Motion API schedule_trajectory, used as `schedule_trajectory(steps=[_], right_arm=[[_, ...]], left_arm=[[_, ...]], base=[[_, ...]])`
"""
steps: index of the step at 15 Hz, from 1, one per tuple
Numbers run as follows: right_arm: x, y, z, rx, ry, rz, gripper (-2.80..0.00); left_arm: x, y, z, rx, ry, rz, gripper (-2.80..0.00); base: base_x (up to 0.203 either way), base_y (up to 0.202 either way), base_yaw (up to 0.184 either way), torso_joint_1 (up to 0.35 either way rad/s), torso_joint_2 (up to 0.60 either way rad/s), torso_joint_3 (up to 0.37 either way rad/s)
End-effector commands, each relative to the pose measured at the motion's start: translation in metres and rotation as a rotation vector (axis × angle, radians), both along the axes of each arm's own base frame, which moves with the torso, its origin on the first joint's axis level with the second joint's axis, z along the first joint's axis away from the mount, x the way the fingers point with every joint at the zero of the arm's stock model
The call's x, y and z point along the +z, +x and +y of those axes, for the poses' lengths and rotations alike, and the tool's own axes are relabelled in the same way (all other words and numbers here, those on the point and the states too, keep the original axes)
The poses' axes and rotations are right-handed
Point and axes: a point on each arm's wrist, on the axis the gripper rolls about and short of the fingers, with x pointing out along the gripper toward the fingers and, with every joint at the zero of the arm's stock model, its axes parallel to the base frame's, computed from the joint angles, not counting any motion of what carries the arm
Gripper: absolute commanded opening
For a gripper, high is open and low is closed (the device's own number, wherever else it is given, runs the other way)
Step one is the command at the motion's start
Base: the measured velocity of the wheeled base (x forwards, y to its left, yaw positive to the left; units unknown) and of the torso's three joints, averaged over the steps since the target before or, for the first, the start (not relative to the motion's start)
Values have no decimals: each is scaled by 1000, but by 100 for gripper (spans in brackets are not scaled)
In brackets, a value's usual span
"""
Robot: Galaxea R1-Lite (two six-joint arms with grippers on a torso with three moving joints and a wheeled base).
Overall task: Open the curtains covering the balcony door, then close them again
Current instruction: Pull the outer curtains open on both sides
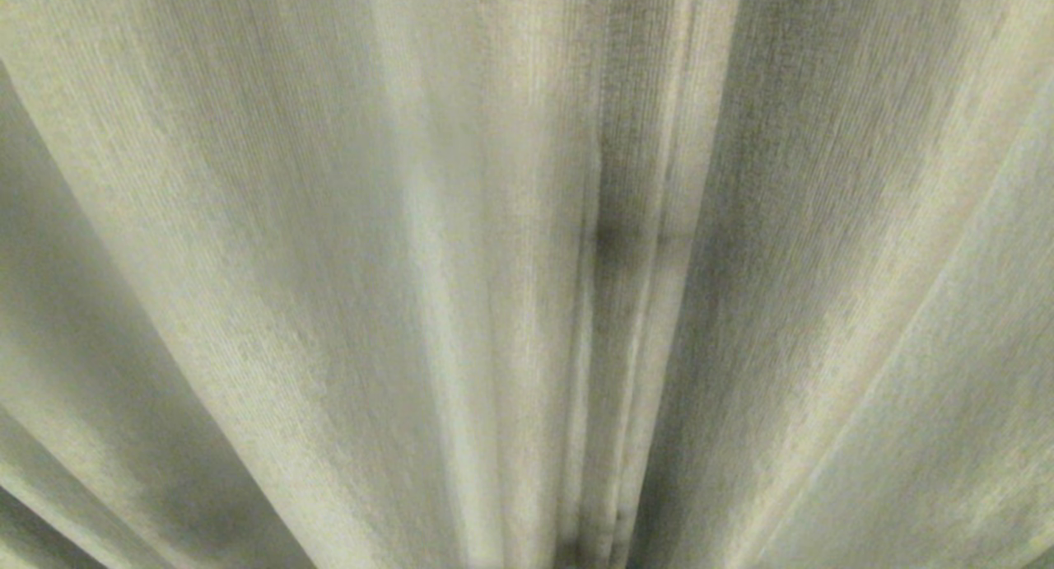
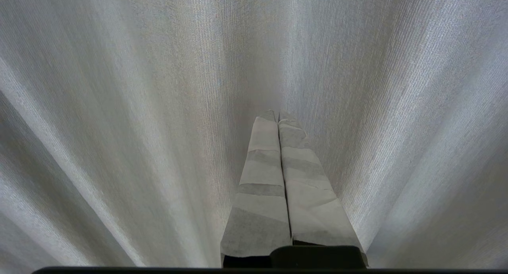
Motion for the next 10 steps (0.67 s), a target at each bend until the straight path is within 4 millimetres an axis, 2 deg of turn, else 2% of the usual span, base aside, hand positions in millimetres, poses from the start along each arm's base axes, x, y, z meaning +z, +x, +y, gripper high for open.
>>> schedule_trajectory(steps=[1, 10], right_arm=[[0, 0, 0, 1, 1, -1, -280], [0, 0, 0, 0, 1, -1, -280]], left_arm=[[0, 0, 0, 1, 0, -1, -280], [0, 0, 0, 1, 0, -1, -280]], base=[[0, 0, 0, 0, 0, 0], [0, 0, 0, 0, 0, 0]])
